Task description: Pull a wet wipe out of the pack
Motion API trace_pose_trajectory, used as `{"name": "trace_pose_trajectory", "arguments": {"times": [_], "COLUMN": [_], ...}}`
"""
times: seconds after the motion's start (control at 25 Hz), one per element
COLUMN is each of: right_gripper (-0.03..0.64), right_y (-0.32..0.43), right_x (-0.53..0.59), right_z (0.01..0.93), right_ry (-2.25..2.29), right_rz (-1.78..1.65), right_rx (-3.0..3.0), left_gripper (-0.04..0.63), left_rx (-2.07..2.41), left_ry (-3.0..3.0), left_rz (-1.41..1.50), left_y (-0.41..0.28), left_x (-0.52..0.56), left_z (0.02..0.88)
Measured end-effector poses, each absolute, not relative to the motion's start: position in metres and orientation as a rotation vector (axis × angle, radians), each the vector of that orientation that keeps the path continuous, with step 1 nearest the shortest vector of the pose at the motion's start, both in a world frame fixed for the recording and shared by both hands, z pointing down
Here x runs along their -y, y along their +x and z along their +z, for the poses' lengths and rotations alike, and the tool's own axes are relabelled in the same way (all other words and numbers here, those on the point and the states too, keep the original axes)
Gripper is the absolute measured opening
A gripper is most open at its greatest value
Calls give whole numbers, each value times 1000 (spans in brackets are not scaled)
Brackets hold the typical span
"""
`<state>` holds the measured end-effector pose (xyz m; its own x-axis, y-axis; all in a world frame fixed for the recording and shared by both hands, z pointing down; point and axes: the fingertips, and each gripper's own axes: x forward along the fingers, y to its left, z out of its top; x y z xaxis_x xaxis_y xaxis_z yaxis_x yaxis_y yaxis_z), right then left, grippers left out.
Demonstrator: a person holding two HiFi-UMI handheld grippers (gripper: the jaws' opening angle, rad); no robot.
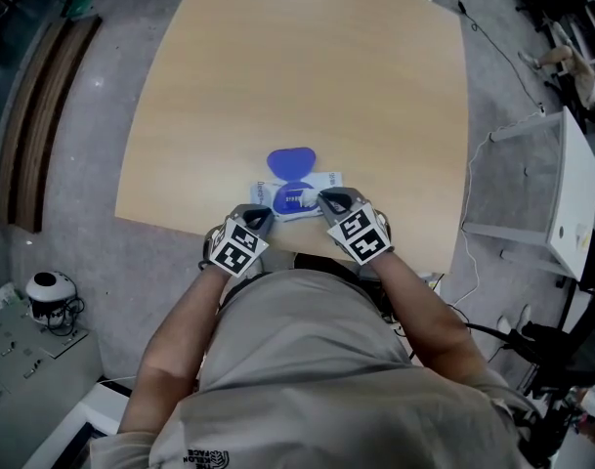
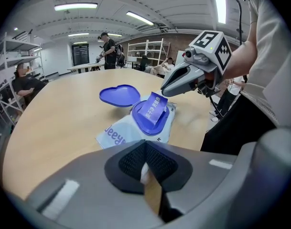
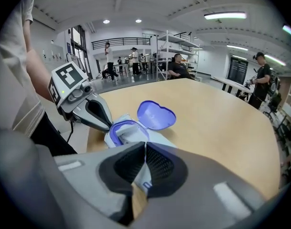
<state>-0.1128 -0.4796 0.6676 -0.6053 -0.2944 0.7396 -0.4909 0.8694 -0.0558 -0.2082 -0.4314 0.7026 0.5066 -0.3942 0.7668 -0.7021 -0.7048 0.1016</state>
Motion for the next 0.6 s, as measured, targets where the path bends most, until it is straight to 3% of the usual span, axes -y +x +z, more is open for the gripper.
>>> {"name": "trace_pose_trajectory", "arguments": {"times": [0.6], "right_gripper": [9], "right_y": [-66], "right_x": [489], "right_z": [633], "right_ry": [793], "right_rz": [335], "right_rx": [2229], "left_gripper": [5], "left_rx": [868], "left_ry": [2388], "left_rz": [1076], "left_y": [-208], "left_x": [428], "left_z": [701]}}
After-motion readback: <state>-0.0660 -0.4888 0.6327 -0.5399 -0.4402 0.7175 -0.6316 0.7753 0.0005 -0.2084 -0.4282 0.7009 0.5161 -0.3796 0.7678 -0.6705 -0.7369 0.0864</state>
